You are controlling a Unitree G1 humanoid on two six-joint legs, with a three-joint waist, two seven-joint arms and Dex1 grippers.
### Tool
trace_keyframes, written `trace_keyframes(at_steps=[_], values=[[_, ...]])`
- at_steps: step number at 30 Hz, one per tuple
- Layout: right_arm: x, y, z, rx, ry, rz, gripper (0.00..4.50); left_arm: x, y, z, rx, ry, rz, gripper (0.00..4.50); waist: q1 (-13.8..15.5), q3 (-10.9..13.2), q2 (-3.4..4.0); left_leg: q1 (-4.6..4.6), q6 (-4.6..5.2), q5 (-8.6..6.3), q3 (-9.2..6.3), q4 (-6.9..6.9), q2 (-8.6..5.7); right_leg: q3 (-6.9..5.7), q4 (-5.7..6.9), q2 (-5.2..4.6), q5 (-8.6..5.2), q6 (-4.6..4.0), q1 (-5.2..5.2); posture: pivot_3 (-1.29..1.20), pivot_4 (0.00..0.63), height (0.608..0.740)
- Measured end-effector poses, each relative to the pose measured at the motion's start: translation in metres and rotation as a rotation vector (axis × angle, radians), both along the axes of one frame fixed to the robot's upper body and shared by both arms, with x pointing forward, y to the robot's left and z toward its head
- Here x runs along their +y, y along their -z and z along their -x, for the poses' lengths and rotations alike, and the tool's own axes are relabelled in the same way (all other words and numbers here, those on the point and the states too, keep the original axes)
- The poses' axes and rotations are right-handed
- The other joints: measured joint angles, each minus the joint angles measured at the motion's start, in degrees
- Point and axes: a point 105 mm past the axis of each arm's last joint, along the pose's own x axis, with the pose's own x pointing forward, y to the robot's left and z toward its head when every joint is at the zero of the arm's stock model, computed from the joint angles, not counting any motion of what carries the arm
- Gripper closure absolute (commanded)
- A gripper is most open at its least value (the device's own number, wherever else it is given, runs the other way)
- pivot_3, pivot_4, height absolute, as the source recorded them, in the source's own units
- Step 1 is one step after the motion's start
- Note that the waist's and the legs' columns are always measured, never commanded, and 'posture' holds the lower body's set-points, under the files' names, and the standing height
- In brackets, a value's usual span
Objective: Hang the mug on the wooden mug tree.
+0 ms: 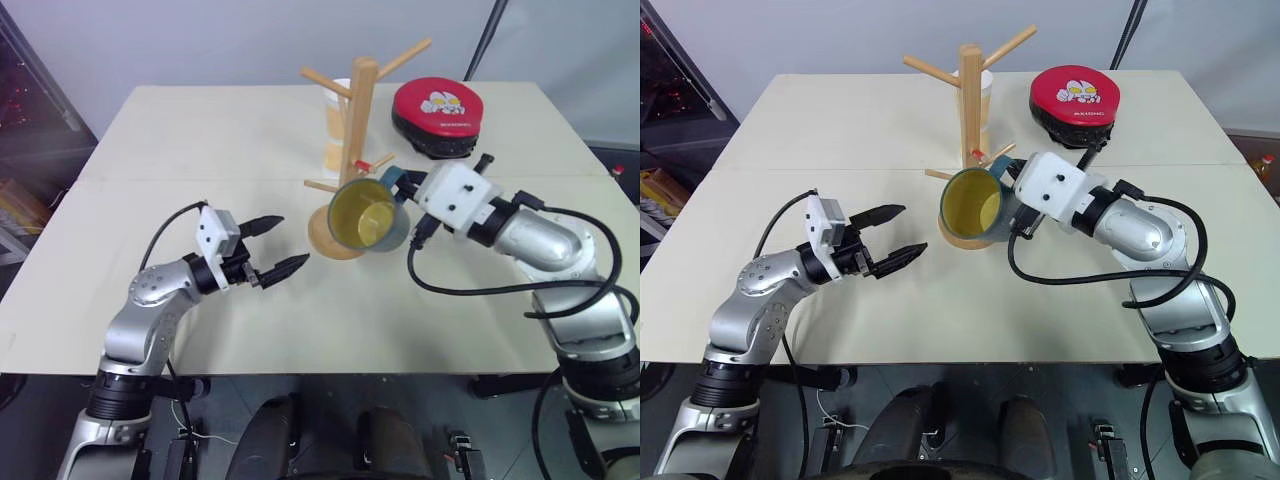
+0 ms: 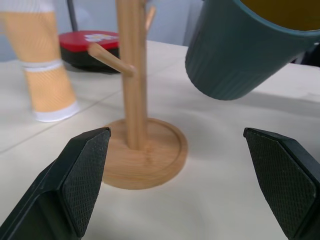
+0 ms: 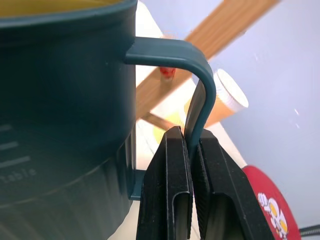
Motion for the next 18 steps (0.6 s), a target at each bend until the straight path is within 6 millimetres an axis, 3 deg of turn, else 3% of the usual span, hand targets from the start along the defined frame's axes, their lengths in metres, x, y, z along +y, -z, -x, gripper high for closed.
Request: trace_keyframes(at_steps=[13,18], values=[[0.008,-0.005,-0.01,0.008,-0.003,0.026,4.45,-0.005,-0.034,0.01,-0.037,0.047,0.054,0.0,-0.1,0.0,-0.01,0.0,0.0,0.0,0.0,0.0,0.0,0.0,0.01,0.01,0.0,0.0,-0.01,0.0,0.15,0.74],[0.012,-0.007,-0.016,0.01,0.0,0.04,4.45,-0.005,-0.035,0.01,-0.029,0.048,0.059,0.0,-0.2,0.0,-0.01,0.0,-0.01,0.01,0.01,-0.01,0.0,0.0,0.02,0.02,0.01,0.0,-0.01,0.0,0.15,0.74]])
